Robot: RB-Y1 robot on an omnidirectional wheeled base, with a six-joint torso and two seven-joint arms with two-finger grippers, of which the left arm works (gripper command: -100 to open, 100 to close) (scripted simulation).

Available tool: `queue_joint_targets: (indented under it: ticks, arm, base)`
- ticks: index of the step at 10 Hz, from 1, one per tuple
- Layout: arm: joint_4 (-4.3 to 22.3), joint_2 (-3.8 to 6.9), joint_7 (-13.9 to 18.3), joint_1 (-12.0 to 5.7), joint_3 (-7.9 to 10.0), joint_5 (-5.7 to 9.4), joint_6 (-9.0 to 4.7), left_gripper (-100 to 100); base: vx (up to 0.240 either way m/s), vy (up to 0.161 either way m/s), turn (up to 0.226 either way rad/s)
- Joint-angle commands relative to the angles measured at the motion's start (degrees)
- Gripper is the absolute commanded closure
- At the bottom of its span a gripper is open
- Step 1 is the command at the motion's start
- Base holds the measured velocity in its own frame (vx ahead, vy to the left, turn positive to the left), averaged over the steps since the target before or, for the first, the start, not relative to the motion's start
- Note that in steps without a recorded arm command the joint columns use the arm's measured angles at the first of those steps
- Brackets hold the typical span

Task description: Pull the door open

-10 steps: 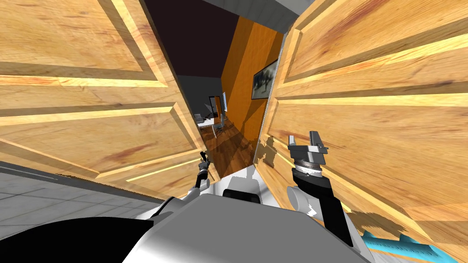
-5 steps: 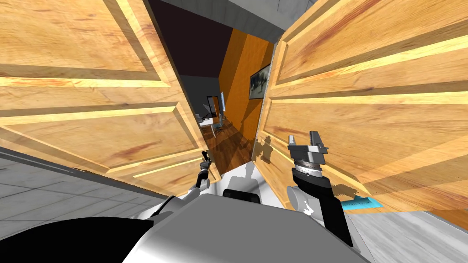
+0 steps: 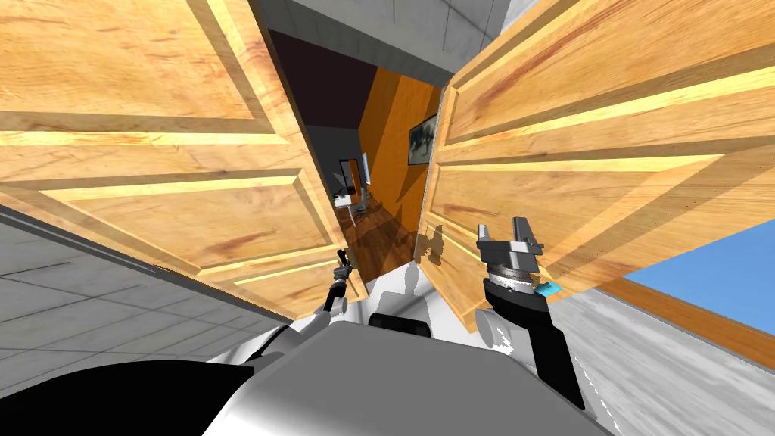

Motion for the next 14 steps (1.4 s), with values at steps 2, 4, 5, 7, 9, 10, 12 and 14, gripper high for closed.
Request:
queue_joint_targets:
  ticks: [2,4,5,7,9,10,12,14]
  arm:
    - [-0.28,0.34,0.91,0.37,-1.15,-0.58,-0.02,100]
    - [-0.71,0.91,1.93,0.68,-2.31,-1.16,-0.26,100]
    - [-1.08,1.39,2.79,0.93,-3.29,-1.66,-0.46,100]
    - [-1.55,2.02,3.91,1.27,-4.57,-2.31,-0.72,100]
    - [-2.06,2.70,5.11,1.63,-5.95,-3.01,-1.00,100]
    - [-1.41,2.44,4.84,1.33,-5.62,-2.85,-0.99,100]
    - [-2.00,3.43,6.66,2.04,-7.77,-3.95,-1.68,100]
    - [-2.66,4.55,8.39,2.56,-9.69,-4.95,-2.45,100]
  base:
    - [-0.109,-0.008,-0.040]
    - [-0.232,0.001,-0.075]
    - [-0.242,0.033,-0.086]
    - [-0.222,0.032,-0.067]
    - [-0.248,0.045,-0.070]
    - [-0.107,0.013,-0.025]
    - [-0.189,0.025,-0.068]
    - [-0.230,0.034,-0.057]
